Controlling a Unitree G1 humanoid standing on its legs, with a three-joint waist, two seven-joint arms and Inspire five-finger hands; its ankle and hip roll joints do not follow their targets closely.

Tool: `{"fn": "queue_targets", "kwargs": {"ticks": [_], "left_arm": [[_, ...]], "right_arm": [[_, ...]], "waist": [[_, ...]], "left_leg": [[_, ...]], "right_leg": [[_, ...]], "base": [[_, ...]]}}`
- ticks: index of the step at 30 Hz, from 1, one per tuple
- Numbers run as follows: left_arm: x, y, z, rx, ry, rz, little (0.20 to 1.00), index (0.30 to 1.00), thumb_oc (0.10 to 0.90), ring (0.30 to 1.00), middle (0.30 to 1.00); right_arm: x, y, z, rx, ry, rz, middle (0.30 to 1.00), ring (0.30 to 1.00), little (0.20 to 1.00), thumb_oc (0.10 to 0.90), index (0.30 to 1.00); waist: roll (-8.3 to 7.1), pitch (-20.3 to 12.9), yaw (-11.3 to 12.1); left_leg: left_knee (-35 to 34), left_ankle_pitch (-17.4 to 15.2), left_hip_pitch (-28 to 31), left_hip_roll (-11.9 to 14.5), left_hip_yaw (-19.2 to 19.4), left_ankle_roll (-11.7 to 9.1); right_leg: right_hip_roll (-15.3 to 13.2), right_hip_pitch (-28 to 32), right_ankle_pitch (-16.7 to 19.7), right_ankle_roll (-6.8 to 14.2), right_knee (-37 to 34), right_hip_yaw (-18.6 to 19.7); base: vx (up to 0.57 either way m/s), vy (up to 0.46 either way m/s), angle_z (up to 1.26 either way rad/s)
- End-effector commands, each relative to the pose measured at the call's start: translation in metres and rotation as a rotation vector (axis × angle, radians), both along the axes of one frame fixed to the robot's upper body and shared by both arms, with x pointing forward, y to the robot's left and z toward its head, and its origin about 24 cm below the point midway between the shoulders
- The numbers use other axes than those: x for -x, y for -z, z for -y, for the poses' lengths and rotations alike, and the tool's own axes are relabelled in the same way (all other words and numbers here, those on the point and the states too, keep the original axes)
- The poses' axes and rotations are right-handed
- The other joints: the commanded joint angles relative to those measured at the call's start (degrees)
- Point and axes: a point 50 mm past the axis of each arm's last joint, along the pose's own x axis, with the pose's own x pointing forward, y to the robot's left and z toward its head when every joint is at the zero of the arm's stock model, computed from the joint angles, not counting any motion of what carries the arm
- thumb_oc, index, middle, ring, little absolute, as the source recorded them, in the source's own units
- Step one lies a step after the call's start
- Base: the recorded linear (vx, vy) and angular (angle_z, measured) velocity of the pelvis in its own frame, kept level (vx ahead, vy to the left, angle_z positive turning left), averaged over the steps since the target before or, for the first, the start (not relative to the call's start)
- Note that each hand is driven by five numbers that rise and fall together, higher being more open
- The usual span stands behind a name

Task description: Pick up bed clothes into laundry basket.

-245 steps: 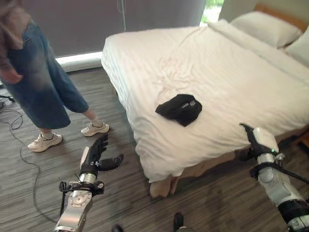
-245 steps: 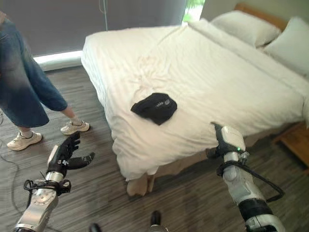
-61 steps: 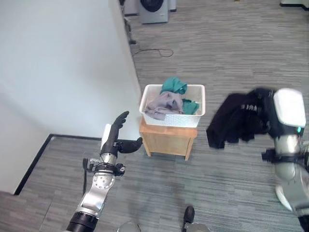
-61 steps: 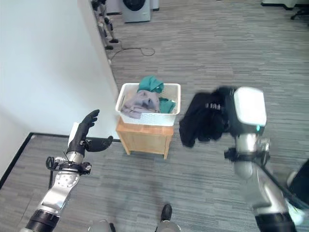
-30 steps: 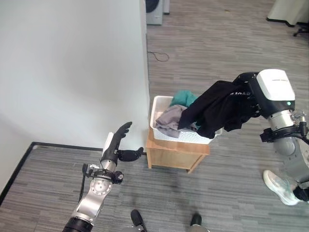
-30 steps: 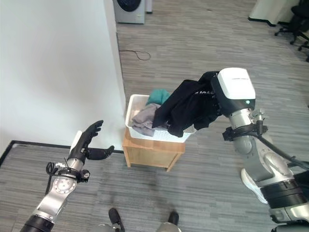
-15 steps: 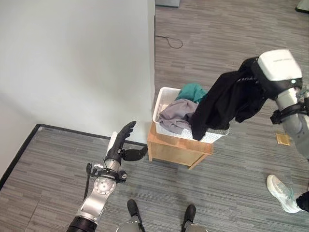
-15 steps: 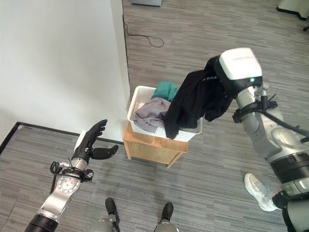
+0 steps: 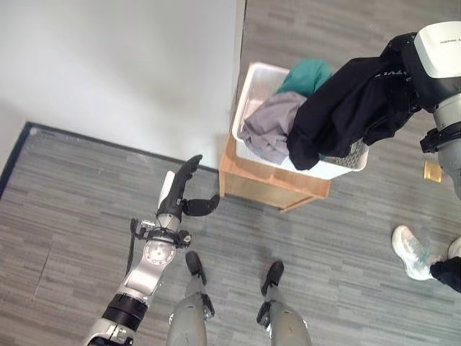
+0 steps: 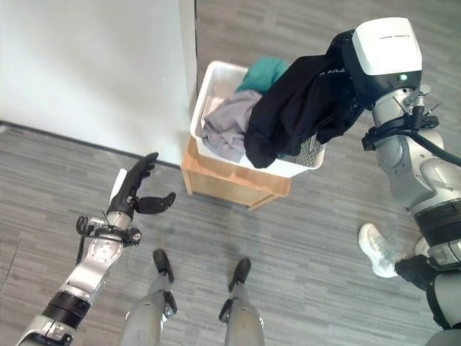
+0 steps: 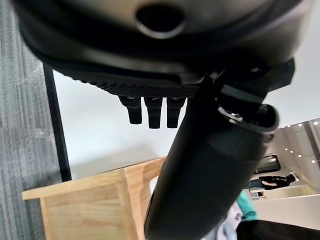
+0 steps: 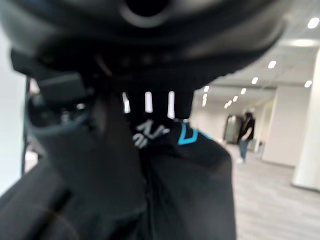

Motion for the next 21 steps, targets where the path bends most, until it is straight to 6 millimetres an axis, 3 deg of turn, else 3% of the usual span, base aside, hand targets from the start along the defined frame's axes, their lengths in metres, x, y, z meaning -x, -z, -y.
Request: {"fn": "queue_targets", "kwargs": {"ticks": [1,5,9,15,16,17,21], "left_arm": [[-0.008,-0.058,0.021,0.006,0.085,0.286,0.9,0.9,0.8,0.9,0.9],[-0.01,-0.054,0.026,0.003,0.088,0.271,0.9,0.9,0.8,0.9,0.9],[-0.013,-0.056,0.034,0.016,0.098,0.284,0.9,0.9,0.8,0.9,0.9],[-0.016,-0.06,0.044,0.066,0.104,0.292,0.9,0.9,0.8,0.9,0.9],[-0.018,-0.063,0.049,0.088,0.11,0.295,0.9,0.9,0.8,0.9,0.9],[-0.019,-0.063,0.049,0.088,0.11,0.295,0.9,0.9,0.8,0.9,0.9],[-0.023,-0.064,0.057,0.095,0.118,0.287,0.9,0.9,0.8,0.9,0.9]], "right_arm": [[0.038,-0.112,-0.008,0.114,0.045,0.44,0.3,0.3,0.3,0.4,0.3],[0.034,-0.133,-0.009,0.13,0.11,0.499,0.3,0.3,0.3,0.4,0.3],[0.046,-0.17,-0.019,0.217,0.184,0.649,0.3,0.3,0.3,0.4,0.3],[0.054,-0.191,-0.025,0.235,0.204,0.706,0.3,0.3,0.3,0.4,0.3],[0.053,-0.192,-0.028,0.212,0.178,0.701,0.549,0.549,0.549,0.566,0.549],[0.053,-0.192,-0.028,0.211,0.178,0.702,0.9,0.9,0.9,0.8,0.9],[0.047,-0.18,-0.031,0.154,0.118,0.694,0.9,0.9,0.9,0.8,0.9]], "waist": [[-1.6,1.0,1.9],[-1.83,2.4,2.8],[-1.63,3.8,3.8],[-1.47,4.9,3.8],[-1.48,5.6,3.6],[-1.5,5.5,3.6],[-1.48,5.7,3.4]], "left_leg": [[0.2,-8.9,-0.9,4.4,-0.2,-7.1],[0.2,-8.2,-3.2,4.2,-0.2,-7.4],[0.2,-7.3,-6.7,4.4,-0.6,-8.2],[0.2,-6.6,-9.9,4.7,-1.1,-8.6],[0.2,-6.5,-10.8,4.8,-1.3,-8.7],[0.2,-6.5,-10.9,4.8,-1.3,-8.7],[0.2,-6.5,-12.1,4.9,-2.2,-8.6]], "right_leg": [[-2.6,-2.1,-9.4,4.2,0.5,0.3],[-2.7,-4.0,-8.7,4.7,0.5,0.3],[-2.9,-7.1,-8.1,5.5,0.5,0.2],[-3.0,-9.7,-7.5,6.0,0.5,-0.2],[-2.9,-10.4,-7.4,6.2,0.5,-0.4],[-2.9,-10.5,-7.4,6.2,0.5,-0.4],[-3.0,-11.0,-7.4,6.4,0.5,-0.7]], "base": [[-0.06,0.017,-0.01],[-0.03,0.02,0.0],[0.0,0.0,0.0],[-0.01,0.004,0.01],[0.0,0.0,0.0],[-0.03,-0.002,0.06],[-0.01,-0.01,0.07]]}}
